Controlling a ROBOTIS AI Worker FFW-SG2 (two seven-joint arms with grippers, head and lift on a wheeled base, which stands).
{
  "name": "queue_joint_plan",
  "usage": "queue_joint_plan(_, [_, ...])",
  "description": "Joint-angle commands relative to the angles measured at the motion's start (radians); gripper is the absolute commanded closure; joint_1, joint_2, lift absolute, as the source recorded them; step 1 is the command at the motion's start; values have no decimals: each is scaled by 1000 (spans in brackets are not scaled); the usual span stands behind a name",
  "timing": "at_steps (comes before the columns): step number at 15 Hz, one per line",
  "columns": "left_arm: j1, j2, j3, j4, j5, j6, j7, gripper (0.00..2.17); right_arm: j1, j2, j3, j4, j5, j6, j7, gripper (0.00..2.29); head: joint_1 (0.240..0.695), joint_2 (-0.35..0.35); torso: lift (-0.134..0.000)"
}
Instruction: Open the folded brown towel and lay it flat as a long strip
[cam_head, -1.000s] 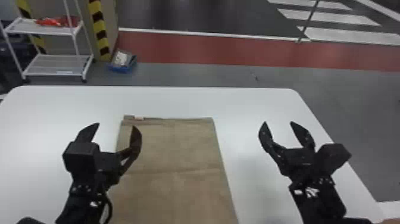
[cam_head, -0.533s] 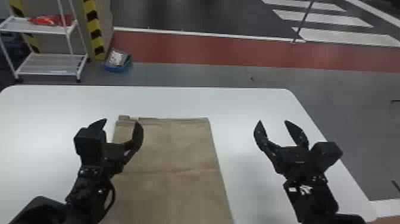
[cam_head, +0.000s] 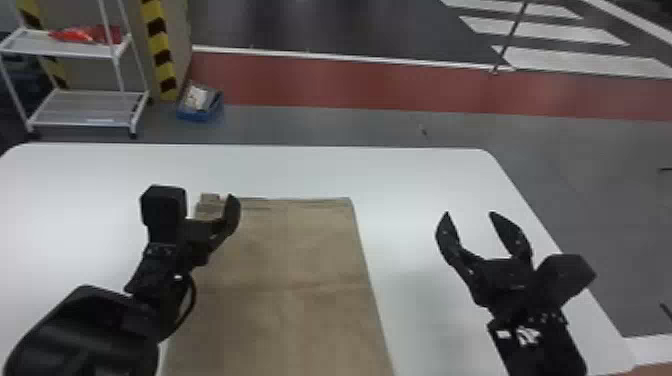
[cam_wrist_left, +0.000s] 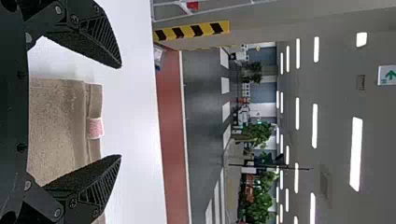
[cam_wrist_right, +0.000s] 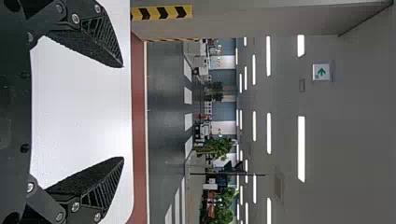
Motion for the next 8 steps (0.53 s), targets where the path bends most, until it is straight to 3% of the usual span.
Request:
queue_joint_plan(1, [-38,-7,3,42,6,80,-13,218,2,1,-1,-6,2,0,0,191,695,-161,-123])
queue_joint_plan(8, [-99,-21,3,151,1,77,-35,221,5,-1,-1,-7,5,-6,0,194,695,-150,-123])
